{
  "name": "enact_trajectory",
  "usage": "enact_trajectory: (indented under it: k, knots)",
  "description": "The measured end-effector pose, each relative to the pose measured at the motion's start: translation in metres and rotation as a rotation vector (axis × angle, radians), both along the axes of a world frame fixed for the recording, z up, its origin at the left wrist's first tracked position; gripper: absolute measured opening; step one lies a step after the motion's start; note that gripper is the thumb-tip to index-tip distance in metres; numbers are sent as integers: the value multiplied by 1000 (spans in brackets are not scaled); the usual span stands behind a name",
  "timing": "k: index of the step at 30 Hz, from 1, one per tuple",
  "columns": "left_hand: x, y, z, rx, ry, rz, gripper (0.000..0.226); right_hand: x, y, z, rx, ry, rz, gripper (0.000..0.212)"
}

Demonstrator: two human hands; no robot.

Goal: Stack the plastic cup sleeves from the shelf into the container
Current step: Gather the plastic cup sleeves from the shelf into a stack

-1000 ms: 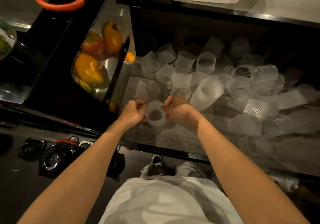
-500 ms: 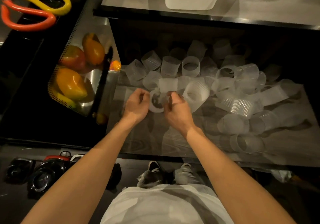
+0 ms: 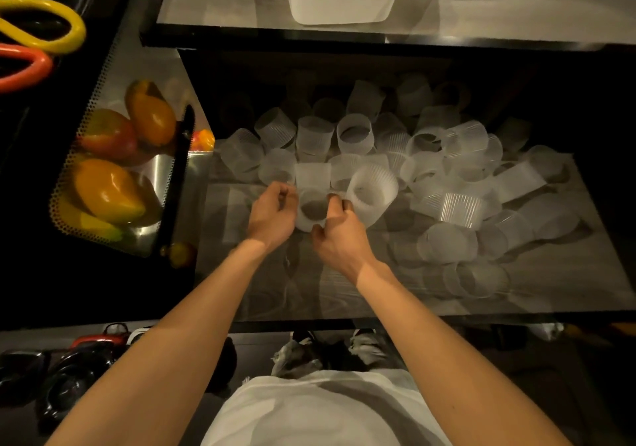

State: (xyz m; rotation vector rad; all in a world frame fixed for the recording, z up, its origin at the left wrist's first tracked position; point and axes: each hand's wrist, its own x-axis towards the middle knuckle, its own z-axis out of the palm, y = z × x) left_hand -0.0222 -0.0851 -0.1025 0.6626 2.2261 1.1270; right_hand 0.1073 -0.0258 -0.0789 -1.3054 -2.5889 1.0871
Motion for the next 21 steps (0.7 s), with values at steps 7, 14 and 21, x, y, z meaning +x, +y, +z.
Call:
enact_trajectory:
  k: [7,14,21]
  knots:
    - [-8,-12,-2,-58,-16,-58,16,0,0,-1,-51,-77,13,47]
    - [-11,-20,-7,-214,-48,-154,13,-6,1,-13,-184,-242,73,59]
    - [-22,1,7,-145,77,-64,18,-24,13,10,-33,-120,-28,41]
